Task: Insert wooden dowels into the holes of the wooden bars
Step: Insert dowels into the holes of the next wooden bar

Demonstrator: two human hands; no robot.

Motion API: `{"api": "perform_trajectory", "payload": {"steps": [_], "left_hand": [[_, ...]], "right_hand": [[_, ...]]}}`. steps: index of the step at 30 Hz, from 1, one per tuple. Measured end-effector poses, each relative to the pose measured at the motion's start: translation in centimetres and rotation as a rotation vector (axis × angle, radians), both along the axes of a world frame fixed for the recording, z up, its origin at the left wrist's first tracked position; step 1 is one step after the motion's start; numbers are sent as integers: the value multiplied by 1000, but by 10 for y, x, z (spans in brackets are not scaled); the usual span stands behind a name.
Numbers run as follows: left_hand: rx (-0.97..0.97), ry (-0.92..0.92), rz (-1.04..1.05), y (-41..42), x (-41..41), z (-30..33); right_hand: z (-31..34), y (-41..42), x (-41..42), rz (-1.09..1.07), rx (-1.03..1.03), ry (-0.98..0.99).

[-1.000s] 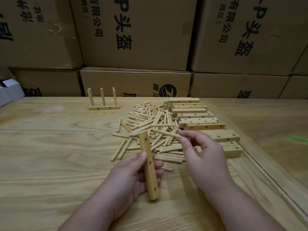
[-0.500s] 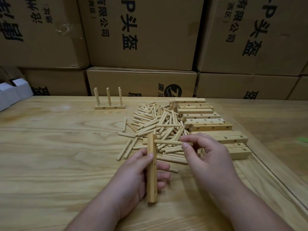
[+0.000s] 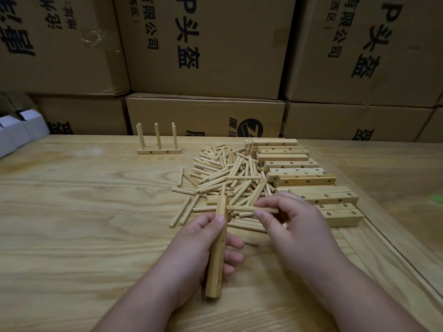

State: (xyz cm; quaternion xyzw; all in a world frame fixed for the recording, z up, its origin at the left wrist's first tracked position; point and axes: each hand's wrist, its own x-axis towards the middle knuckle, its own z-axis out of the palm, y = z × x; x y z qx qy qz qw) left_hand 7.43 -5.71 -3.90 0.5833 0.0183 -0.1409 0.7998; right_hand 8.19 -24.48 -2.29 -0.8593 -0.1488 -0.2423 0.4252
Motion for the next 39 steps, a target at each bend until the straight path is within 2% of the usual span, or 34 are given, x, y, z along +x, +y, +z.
{"api": "perform_trajectory", "payload": {"steps": [9, 13, 16, 18, 22, 25, 29, 34, 39], "left_hand": [[-34, 13, -61, 3, 1, 1], [-83, 54, -76, 1, 1, 2], [-143, 105, -11, 2, 3, 2], [-198, 153, 43, 3, 5, 2], [-276, 205, 109, 6, 8, 2], [-296, 208, 121, 6, 8, 2], [-284, 197, 160, 5, 7, 3], [-244, 179, 223, 6, 7, 3], [-249, 159, 254, 7, 8, 1]], "right_hand": [[-1, -1, 0, -44, 57, 72], [-3, 4, -3, 28, 216, 153], [-6, 8, -3, 29, 327, 187], [-10, 6, -1, -20, 179, 184], [-17, 5, 3, -84, -443, 284], [-17, 8, 4, -124, -602, 338], [-15, 8, 2, -143, -524, 272], [-6, 5, -2, -61, -113, 197], [-1, 8, -10, 98, -116, 112]]}}
